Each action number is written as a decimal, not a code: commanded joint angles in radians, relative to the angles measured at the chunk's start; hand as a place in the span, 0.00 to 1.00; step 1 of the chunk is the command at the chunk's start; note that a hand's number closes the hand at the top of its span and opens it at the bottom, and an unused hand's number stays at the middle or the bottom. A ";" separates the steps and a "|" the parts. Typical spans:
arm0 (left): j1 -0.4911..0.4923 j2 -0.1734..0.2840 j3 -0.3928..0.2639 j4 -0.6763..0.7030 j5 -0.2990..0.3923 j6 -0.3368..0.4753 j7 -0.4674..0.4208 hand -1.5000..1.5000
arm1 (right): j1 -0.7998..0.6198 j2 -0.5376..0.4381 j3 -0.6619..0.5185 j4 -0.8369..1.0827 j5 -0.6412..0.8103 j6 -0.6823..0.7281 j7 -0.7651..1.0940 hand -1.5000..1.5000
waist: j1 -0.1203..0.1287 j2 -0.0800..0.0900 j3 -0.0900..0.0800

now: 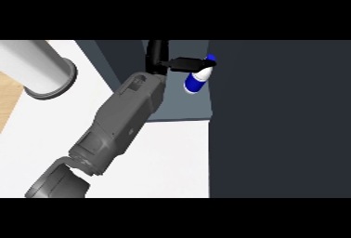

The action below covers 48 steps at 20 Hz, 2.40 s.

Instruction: Pick up the bottled water, place it into the cabinet and close the cabinet

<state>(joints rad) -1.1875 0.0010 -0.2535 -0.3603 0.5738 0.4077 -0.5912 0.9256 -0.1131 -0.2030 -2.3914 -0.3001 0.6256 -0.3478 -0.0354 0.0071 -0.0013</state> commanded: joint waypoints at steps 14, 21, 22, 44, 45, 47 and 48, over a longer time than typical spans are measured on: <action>0.419 -0.001 -0.233 -0.586 0.030 0.037 0.117 0.00 | -0.008 0.023 0.024 -0.112 -0.026 -0.049 0.095 0.00 | 0.060 -0.021 0.001; 0.622 0.071 -0.307 -0.909 0.010 0.040 0.211 0.00 | 0.027 0.029 0.057 -0.174 -0.020 -0.070 0.140 0.00 | 0.053 -0.018 0.000; 0.653 0.097 -0.288 -0.896 0.013 0.014 0.188 0.00 | 0.041 0.013 0.041 -0.191 -0.026 -0.052 0.134 0.00 | 0.042 -0.015 0.000; 1.168 0.378 -0.331 -1.472 -0.009 0.016 0.198 0.00 | -0.008 -0.115 0.558 -0.284 0.221 0.037 0.356 1.00 | 0.045 -0.016 -0.004; 1.221 0.396 -0.329 -1.490 -0.001 -0.014 0.162 0.00 | -0.042 -0.104 0.564 -0.244 0.250 0.039 0.334 1.00 | 0.047 -0.017 -0.003; 1.232 0.382 -0.316 -1.471 0.003 -0.024 0.132 0.00 | -0.065 -0.075 0.658 -0.252 0.303 0.010 0.370 1.00 | 0.041 -0.014 -0.004; 1.243 0.396 -0.329 -1.501 -0.005 -0.008 0.160 0.00 | -0.062 -0.082 0.692 -0.256 0.336 0.018 0.377 1.00 | 0.037 -0.017 -0.003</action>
<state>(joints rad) 0.0067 0.3711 -0.5871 -1.8221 0.5665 0.4089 -0.4260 0.8686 -0.1952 0.3889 -2.4516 -0.1207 0.6663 -0.0643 0.0070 -0.0090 -0.0043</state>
